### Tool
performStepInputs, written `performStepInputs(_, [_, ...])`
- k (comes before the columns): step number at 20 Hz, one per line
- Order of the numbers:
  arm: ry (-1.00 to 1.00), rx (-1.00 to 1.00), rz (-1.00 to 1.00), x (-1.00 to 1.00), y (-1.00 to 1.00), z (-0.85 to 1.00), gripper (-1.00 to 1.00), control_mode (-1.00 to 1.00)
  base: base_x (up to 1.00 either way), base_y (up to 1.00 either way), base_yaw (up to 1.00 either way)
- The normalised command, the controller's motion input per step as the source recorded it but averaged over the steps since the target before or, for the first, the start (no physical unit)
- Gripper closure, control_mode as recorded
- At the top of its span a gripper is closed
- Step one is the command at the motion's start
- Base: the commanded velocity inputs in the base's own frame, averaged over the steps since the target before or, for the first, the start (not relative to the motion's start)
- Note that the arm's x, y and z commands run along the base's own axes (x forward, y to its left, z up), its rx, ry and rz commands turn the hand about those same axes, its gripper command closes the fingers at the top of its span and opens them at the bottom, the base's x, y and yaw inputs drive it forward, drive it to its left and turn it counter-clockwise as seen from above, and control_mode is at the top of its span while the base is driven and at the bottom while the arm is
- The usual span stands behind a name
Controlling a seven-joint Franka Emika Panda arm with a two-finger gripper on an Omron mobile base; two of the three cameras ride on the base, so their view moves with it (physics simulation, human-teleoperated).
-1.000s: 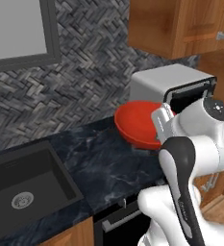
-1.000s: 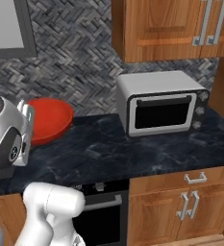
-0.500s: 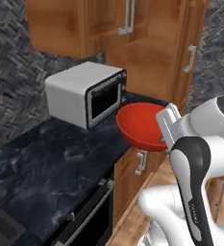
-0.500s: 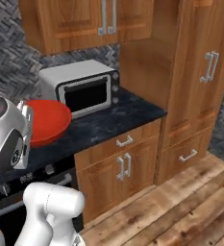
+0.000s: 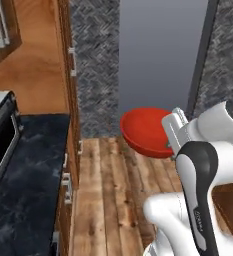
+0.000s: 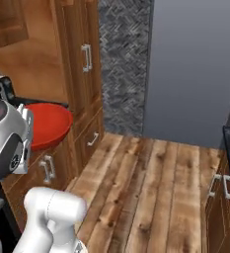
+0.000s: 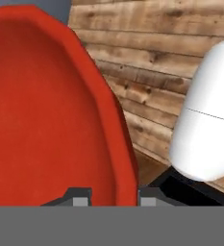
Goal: Clear the mugs and bowl far away from the sink.
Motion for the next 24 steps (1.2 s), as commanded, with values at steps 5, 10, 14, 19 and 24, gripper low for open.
performStepInputs(5, [0.0, 0.0, 0.0, 0.0, 0.0, 0.0, 1.0, 1.0, 0.0, 0.0, -1.0])
performStepInputs(10, [0.0, 0.0, 0.0, 0.0, 0.0, 0.0, 1.0, 1.0, 0.0, 0.0, -1.0])
performStepInputs(14, [0.0, 0.0, 0.0, 0.0, 0.0, 0.0, 1.0, 1.0, 0.0, 0.0, -1.0])
performStepInputs(19, [0.0, 0.0, 0.0, 0.0, 0.0, 0.0, 1.0, 1.0, 0.01, 0.04, -1.0])
performStepInputs(24, [0.0, 0.0, 0.0, 0.0, 0.0, 0.0, 1.0, 1.0, 0.54, 0.65, -0.75])
